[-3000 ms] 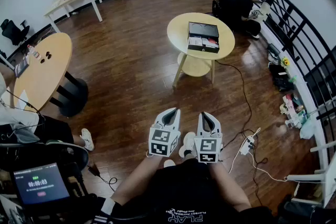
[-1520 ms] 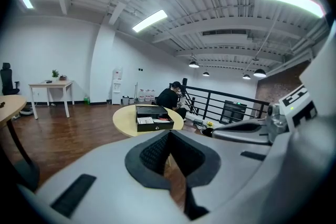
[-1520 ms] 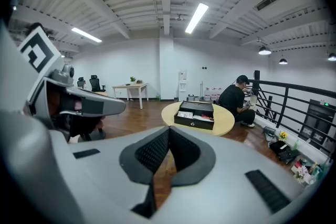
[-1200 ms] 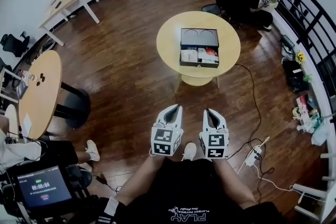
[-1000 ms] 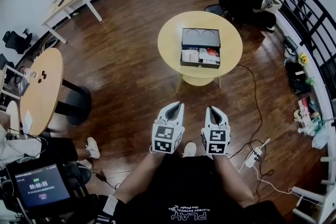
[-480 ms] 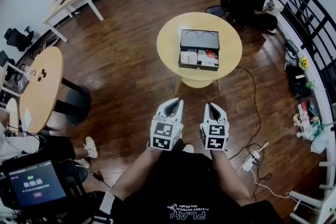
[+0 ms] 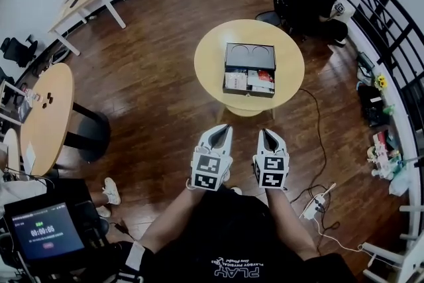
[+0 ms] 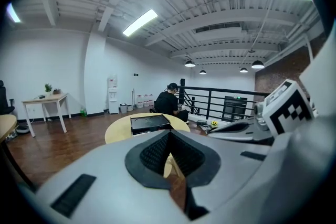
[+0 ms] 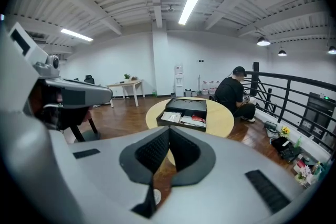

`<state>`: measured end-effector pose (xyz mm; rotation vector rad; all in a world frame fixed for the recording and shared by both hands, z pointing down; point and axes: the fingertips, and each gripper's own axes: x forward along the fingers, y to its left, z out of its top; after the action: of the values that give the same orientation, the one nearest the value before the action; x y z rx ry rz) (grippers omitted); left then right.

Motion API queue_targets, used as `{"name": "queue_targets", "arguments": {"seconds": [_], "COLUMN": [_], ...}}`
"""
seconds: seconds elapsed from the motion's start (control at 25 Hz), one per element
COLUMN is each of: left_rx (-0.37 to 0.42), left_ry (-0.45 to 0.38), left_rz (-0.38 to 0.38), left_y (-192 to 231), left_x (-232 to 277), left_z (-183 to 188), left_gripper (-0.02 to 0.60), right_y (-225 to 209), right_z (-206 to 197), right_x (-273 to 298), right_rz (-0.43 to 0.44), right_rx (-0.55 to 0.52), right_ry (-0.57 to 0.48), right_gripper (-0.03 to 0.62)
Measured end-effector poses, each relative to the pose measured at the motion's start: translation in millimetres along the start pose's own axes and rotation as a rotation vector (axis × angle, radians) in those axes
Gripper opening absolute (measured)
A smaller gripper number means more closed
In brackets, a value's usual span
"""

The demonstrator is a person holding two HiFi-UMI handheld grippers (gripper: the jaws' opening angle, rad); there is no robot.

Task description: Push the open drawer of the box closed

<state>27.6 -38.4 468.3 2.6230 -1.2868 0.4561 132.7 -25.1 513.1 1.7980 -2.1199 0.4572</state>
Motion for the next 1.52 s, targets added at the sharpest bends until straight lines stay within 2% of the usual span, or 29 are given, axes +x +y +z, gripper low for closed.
{"name": "queue_targets", "arguments": {"seconds": [0.24, 0.4, 0.52, 0.64, 0.88, 1.08, 1.24, 1.4, 1.52], "left_rx": [-0.113, -0.112, -0.048, -0.030, -0.071, -0.101, -0.153, -0.091, -0.101], "left_ry": [0.015, 0.048, 0.063, 0.082, 0.135, 0.186, 0.237, 0.276, 0.282], "left_rz": [0.001, 0.030, 0.050, 0.042, 0.021, 0.008, -0.013, -0.017, -0.034], "left_y": [26.2, 48.1, 63.9, 72.4, 111.5, 111.1, 136.4, 153.8, 160.5], "left_x": [21.6, 36.0, 50.9, 66.0, 111.7, 119.1, 142.4, 162.1, 177.1], "left_z": [-0.1, -8.5, -8.5, -8.0, -19.2, -33.0, -47.3, -56.3, -53.4], "left_gripper": [-0.003, -0.003, -0.003, -0.003, -0.003, -0.003, -0.003, -0.003, -0.003], "right_y": [-3.2, -1.7, -0.2, -1.9, 0.7, 0.5, 3.9, -1.1, -10.6], "right_z": [6.9, 10.3, 12.4, 11.9, 16.5, 6.4, 0.3, -11.5, -18.3], "right_x": [29.6, 54.7, 74.6, 92.9, 150.3, 154.0, 187.1, 209.3, 225.5], "right_rz": [0.013, 0.028, 0.036, 0.030, 0.026, 0.035, 0.035, 0.002, -0.047], "right_rx": [-0.020, -0.018, -0.019, -0.026, -0.029, -0.015, 0.010, 0.015, 0.044], "right_ry": [0.025, 0.040, 0.057, 0.075, 0.113, 0.156, 0.213, 0.268, 0.301], "right_gripper": [0.005, 0.005, 0.005, 0.006, 0.005, 0.005, 0.005, 0.005, 0.006]}}
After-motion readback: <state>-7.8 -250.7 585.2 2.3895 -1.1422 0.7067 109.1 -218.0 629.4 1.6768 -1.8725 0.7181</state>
